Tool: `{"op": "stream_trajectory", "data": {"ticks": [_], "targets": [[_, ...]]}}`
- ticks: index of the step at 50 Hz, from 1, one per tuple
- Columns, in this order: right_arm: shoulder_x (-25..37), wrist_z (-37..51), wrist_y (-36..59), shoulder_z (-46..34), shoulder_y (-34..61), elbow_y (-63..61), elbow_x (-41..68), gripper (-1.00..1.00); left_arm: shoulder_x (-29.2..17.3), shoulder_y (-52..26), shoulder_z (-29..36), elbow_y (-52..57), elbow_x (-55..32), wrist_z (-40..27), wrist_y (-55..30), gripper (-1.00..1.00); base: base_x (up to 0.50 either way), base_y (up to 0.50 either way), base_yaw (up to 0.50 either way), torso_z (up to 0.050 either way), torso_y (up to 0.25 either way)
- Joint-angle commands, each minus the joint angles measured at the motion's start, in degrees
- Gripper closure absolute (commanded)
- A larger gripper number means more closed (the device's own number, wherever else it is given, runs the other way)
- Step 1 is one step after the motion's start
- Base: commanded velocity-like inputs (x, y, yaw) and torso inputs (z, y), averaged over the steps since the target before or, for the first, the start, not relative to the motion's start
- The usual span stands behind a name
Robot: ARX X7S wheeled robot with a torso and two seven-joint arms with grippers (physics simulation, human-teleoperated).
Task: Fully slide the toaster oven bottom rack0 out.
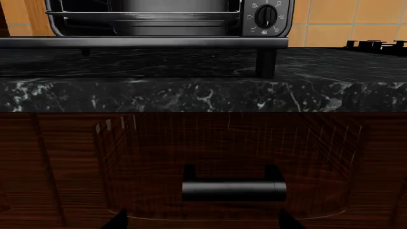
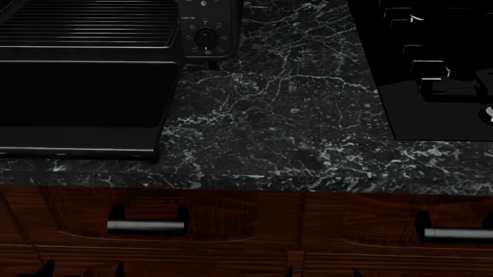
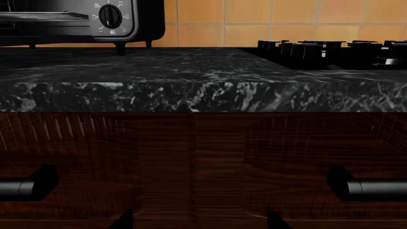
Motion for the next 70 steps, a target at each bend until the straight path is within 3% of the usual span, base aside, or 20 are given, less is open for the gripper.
{"op": "stream_trajectory", "data": {"ticks": [1,18,20,24,32,35,44,45,46,48,50,53,56,60,70], "targets": [[0.57,0.53,-0.03,-0.64,0.15,0.18,0.58,-1.0,-3.38,-0.2,3.95,-0.18,-3.39,-3.93,0.21,-1.0,0.0,0.0,0.0,0.0,0.0],[3.11,3.31,0.01,-3.67,-0.11,-0.22,3.48,-1.0,-4.84,0.27,5.83,0.3,-3.84,-5.04,2.25,-1.0,0.0,0.0,0.0,0.0,0.0],[3.31,3.48,-0.03,-3.9,-0.14,-0.23,3.7,-1.0,-5.41,1.19,6.65,1.76,-2.19,-5.45,4.29,-1.0,0.0,0.0,0.0,0.039,0.003],[3.86,4.34,4.12,-4.4,-1.88,-7.35,4.22,-1.0,-6.75,2.93,5.58,10.45,-3.65,-5.89,0.61,-1.0,0.0,0.0,0.0,0.05,0.005],[6.75,4.5,22.22,-6.06,-4.01,-30.17,6.12,-1.0,-12.17,8.39,4.98,38.22,-4.88,-5.6,-17.0,-1.0,0.0,0.0,0.0,0.05,0.008],[8.42,4.68,31.94,-5.55,-2.45,-40.52,7.68,-1.0,-13.53,7.6,4.33,45.69,-6.33,-5.44,-24.47,-1.0,0.0,0.0,0.0,0.05,0.01],[11.08,4.92,50.08,-3.03,5.76,-53.33,11.39,-1.0,-16.53,1.06,1.0,59.76,-12.17,-5.24,-42.4,-1.0,0.0,0.0,0.0,0.05,0.01],[11.12,4.82,52.91,-2.26,7.31,-55.3,12.42,-1.0,-19.2,-0.41,0.87,59.98,-15.92,-8.05,-43.0,-1.0,0.0,0.0,0.0,0.05,0.01],[11.05,4.61,56.24,-1.26,9.14,-57.61,13.86,-1.0,-24.71,-2.35,1.44,59.99,-23.08,-14.69,-42.54,-1.0,0.0,0.0,0.0,0.05,0.012],[12.92,7.41,60.57,0.94,12.82,-59.98,21.02,-1.0,-39.89,-8.81,6.52,59.98,-40.27,-31.88,-38.04,-1.0,0.0,0.0,0.0,0.05,0.01],[18.42,17.74,60.47,4.57,15.43,-59.98,36.7,-1.0,-48.8,-15.22,10.09,59.96,-51.96,-41.61,-34.56,-1.0,0.0,0.0,0.0,0.05,0.01],[31.81,36.46,55.66,0.96,21.37,-59.95,57.61,-1.0,-60.31,-27.28,18.73,59.98,-61.4,-50.69,-27.89,-1.0,0.0,0.0,0.0,0.05,0.012],[36.44,42.29,54.32,-1.66,25.66,-59.93,63.69,-1.0,-65.68,-35.89,26.92,59.97,-65.4,-54.6,-23.17,-1.0,0.0,0.0,0.0,0.05,0.011],[40.49,46.03,50.64,-7.61,27.92,-59.86,63.98,-1.0,-68.69,-41.36,35.31,59.95,-64.85,-56.82,-18.94,-1.0,0.0,0.37,0.0,0.05,0.013],[41.39,46.85,48.04,-9.85,29.7,-59.09,65.74,-1.0,-70.24,-44.15,36.67,59.4,-66.21,-57.47,-17.73,-1.0,0.0,0.5,0.0,0.05,0.012]]}}
